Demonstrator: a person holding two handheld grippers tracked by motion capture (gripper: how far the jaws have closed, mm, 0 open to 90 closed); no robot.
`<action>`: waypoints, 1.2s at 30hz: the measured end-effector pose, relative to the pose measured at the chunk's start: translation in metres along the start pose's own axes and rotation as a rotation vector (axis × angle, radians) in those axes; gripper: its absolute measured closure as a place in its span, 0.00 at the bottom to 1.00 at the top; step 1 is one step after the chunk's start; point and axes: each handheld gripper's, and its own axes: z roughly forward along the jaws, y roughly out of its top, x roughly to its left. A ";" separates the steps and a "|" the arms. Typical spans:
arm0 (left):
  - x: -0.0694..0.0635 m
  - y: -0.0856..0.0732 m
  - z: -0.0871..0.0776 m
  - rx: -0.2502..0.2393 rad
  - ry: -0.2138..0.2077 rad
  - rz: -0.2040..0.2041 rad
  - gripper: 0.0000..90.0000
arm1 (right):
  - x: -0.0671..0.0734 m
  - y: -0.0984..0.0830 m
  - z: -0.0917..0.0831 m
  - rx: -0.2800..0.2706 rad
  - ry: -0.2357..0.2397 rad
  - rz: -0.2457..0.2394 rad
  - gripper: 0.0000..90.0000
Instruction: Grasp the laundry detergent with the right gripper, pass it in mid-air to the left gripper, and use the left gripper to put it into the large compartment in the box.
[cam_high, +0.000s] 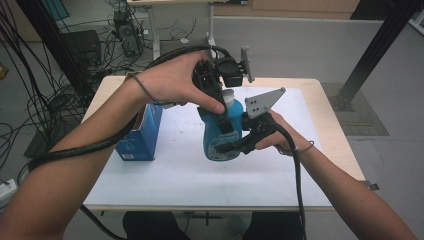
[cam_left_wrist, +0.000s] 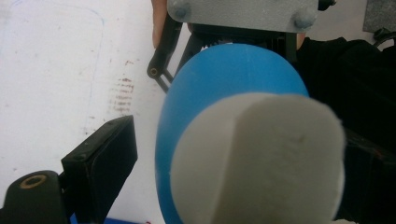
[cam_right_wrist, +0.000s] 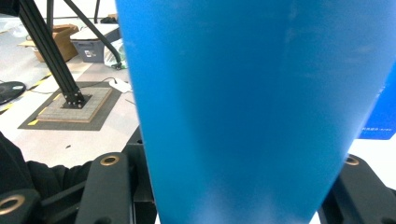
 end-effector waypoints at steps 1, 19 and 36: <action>0.000 0.000 0.000 0.000 0.000 0.000 0.12 | 0.000 0.000 0.000 0.000 0.000 0.000 0.48; 0.001 0.000 -0.001 -0.008 0.001 -0.004 0.12 | -0.002 -0.002 -0.001 0.001 -0.006 0.002 0.48; 0.004 -0.004 -0.003 -0.020 0.008 -0.017 0.12 | -0.003 -0.002 -0.001 -0.004 -0.004 0.010 0.48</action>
